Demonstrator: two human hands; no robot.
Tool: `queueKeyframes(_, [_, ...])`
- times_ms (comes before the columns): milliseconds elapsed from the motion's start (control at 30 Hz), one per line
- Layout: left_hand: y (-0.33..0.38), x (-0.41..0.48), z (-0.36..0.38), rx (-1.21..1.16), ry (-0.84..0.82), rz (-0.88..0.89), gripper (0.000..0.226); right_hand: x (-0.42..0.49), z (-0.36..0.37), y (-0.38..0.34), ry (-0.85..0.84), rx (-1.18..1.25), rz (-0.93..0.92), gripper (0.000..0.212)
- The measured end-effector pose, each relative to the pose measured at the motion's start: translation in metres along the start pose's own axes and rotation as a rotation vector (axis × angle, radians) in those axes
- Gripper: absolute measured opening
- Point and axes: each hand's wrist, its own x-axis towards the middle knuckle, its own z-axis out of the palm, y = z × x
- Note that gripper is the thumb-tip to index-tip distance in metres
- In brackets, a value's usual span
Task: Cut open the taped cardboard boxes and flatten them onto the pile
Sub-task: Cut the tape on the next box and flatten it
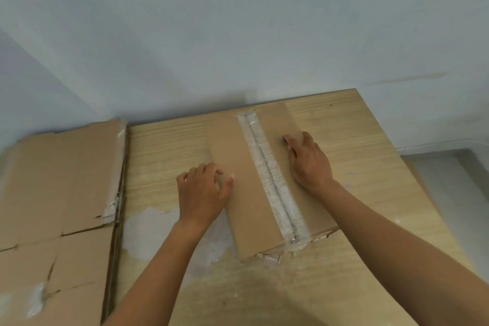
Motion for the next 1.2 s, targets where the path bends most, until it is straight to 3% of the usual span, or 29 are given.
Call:
queueKeyframes(200, [-0.013,0.056,0.012,0.048,-0.113,0.235,0.072,0.023,0.002,-0.016,-0.205,-0.005,-0.244,0.048])
queueKeyframes(267, [-0.017,0.075,0.013,0.085,-0.183,0.231,0.083,0.03,0.006,-0.024,-0.28,-0.051,-0.353,0.064])
queueKeyframes(333, [-0.026,0.089,0.015,0.122,-0.294,0.162,0.093,0.036,0.01,-0.029,-0.316,-0.11,-0.399,0.062])
queueKeyframes(433, [-0.039,0.095,0.022,0.133,-0.387,0.053,0.102,0.037,0.009,-0.029,-0.249,-0.121,-0.41,0.058])
queueKeyframes(533, [-0.042,0.091,0.027,0.143,-0.373,0.008,0.102,0.035,0.012,-0.026,-0.111,-0.049,-0.449,0.046])
queueKeyframes(700, [-0.033,0.091,0.021,0.088,-0.41,-0.114,0.094,0.027,0.004,-0.019,0.112,0.069,-0.303,0.042])
queueKeyframes(867, [-0.022,0.076,0.019,0.015,-0.313,-0.365,0.091,0.004,-0.009,0.013,0.257,0.13,-0.171,0.041])
queueKeyframes(1000, [-0.018,0.058,0.017,0.009,-0.269,-0.472,0.091,-0.019,-0.008,0.027,0.182,0.282,0.072,0.039])
queueKeyframes(1067, [-0.017,0.049,0.015,0.007,-0.266,-0.492,0.09,-0.029,-0.006,0.023,0.111,0.437,0.118,0.038])
queueKeyframes(1200, [-0.017,0.029,0.011,0.098,-0.254,-0.474,0.083,-0.039,-0.013,0.014,0.126,0.669,0.193,0.037])
